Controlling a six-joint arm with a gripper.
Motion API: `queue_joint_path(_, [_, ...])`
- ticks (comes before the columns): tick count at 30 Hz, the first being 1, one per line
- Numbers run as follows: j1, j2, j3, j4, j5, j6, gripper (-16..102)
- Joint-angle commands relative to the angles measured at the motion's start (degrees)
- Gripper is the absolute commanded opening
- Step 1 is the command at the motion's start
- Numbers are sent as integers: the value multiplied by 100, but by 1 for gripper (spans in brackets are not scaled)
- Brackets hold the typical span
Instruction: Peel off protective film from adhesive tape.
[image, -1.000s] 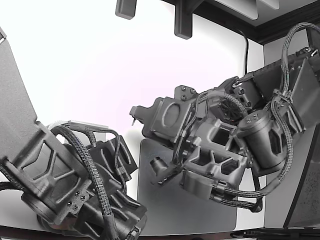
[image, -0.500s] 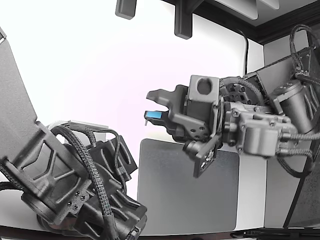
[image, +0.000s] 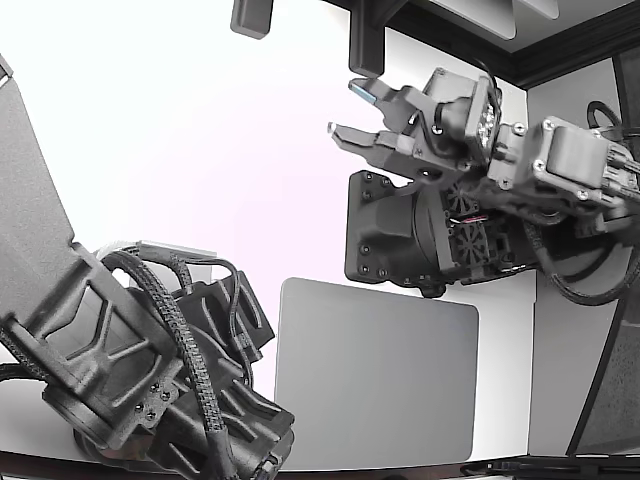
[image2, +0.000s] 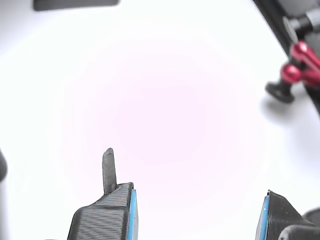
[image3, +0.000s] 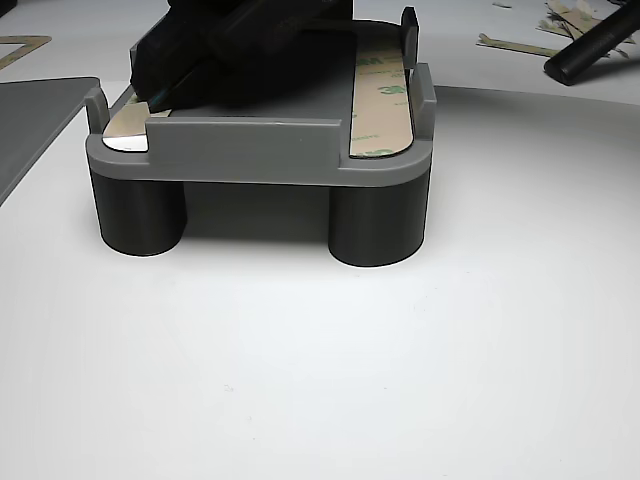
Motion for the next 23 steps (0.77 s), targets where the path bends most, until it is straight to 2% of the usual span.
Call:
queue_joint_path(1, [-1679,114,211,-132,-2347,-114,100])
queue_joint_path(3, [-2232,114,404,-220,-3085,-404,100])
queue_joint_path(4, [-2241,114,501,-202,-3208,-501,100])
queue_joint_path(5, [-2224,114,510,-220,-3243,-519,96])
queue_joint_path(6, [-2224,114,519,-229,-3252,-501,100])
queue_joint_path(23, [-2224,114,519,-237,-3313,-562,100])
